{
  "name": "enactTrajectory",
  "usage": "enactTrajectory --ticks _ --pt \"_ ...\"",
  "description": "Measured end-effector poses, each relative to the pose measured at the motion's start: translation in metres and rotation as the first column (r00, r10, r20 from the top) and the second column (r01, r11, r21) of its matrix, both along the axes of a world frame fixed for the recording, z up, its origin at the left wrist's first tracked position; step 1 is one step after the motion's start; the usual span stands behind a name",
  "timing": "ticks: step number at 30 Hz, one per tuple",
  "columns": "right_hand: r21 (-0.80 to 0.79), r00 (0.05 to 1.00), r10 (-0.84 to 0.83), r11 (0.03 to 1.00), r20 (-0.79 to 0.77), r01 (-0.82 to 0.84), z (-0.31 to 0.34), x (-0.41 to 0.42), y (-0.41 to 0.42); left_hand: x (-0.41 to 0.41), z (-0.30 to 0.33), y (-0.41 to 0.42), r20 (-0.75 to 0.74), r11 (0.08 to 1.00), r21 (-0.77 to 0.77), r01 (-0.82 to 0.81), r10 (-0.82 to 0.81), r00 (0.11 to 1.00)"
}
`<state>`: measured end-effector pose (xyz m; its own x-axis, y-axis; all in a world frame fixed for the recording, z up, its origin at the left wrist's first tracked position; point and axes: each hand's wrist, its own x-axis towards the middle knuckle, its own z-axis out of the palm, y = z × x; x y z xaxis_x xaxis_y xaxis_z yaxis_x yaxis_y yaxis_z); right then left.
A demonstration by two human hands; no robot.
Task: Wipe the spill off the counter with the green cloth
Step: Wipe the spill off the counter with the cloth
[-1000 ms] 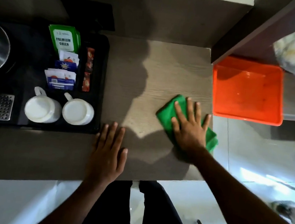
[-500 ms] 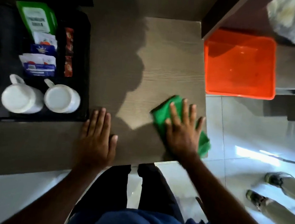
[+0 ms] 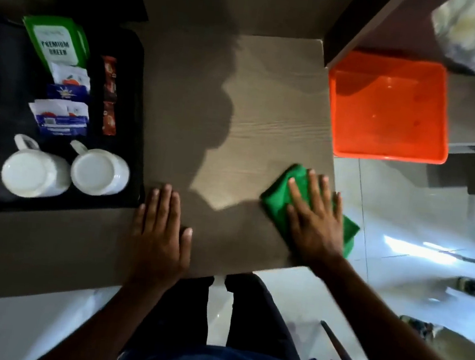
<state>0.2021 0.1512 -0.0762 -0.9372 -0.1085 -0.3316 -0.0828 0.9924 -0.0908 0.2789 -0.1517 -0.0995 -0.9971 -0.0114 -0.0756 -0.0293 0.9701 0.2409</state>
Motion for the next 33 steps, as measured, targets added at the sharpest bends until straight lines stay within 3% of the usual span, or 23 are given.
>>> enactTrajectory --ticks 3,7,9,12,15,17,20,27,30,33 --pt "-0.042 0.995 -0.038 0.999 -0.087 0.034 -0.007 -0.098 -0.011 0.0 -0.003 0.003 0.006 0.999 0.052 -0.008 0.008 1.0" --pt "-0.06 0.984 -0.092 0.995 -0.153 0.084 -0.013 -0.219 -0.097 0.001 -0.007 -0.002 0.008 0.998 0.062 0.013 -0.014 1.0" --pt "-0.062 0.987 -0.069 0.996 -0.143 0.061 -0.009 -0.214 -0.147 0.0 -0.005 -0.001 0.027 0.997 0.074 0.019 -0.021 0.999" --pt "-0.057 0.979 0.145 0.986 -0.144 -0.155 -0.003 -0.106 -0.175 -0.001 -0.004 -0.002 0.071 0.998 0.069 0.01 -0.015 0.997" --pt "-0.084 0.993 0.095 0.991 -0.066 -0.1 0.0 0.024 -0.144 -0.001 -0.005 -0.004 0.067 0.998 0.062 0.007 -0.011 0.998" --pt "-0.062 0.998 0.045 0.997 0.031 -0.043 -0.001 0.052 -0.117 0.0 -0.006 -0.003 0.059 0.999 0.052 0.016 -0.019 0.998" --pt "-0.05 0.998 0.058 0.997 -0.003 -0.058 -0.004 -0.001 -0.1 0.0 -0.007 -0.005 0.082 0.998 0.062 0.014 -0.019 0.996" --pt "-0.039 0.988 0.004 0.999 -0.154 -0.01 -0.014 -0.246 -0.095 0.004 -0.007 -0.003 0.058 0.996 0.077 0.041 -0.045 0.997" --pt "-0.029 0.983 -0.01 1.0 -0.182 0.005 -0.013 -0.245 -0.106 0.005 -0.007 -0.002 0.049 0.999 0.042 0.025 -0.027 0.998" --pt "-0.027 0.976 0.123 0.991 -0.18 -0.13 -0.009 -0.154 -0.112 0.005 -0.002 -0.002 0.06 0.999 0.017 0.034 -0.035 0.998"
